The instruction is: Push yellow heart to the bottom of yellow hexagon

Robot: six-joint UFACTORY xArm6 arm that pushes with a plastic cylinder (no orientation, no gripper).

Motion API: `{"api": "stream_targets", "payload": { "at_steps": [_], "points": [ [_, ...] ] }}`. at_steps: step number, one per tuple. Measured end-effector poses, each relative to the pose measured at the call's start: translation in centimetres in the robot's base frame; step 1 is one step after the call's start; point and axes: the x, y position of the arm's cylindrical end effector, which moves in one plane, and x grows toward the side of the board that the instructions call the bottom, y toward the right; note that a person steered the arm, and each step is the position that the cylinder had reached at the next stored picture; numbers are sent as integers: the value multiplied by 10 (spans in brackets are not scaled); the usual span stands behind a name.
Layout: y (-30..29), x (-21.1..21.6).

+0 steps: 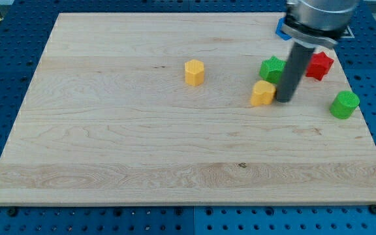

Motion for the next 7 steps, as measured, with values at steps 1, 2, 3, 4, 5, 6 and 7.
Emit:
{"api": "stream_targets", "payload": {
  "at_steps": [1,2,3,4,5,6,7],
  "points": [
    [-61,-17],
    [-89,-19],
    [-63,-2],
    [-31,18],
    [-25,49],
    [-64,63],
    [-101,45]
  ]
}}
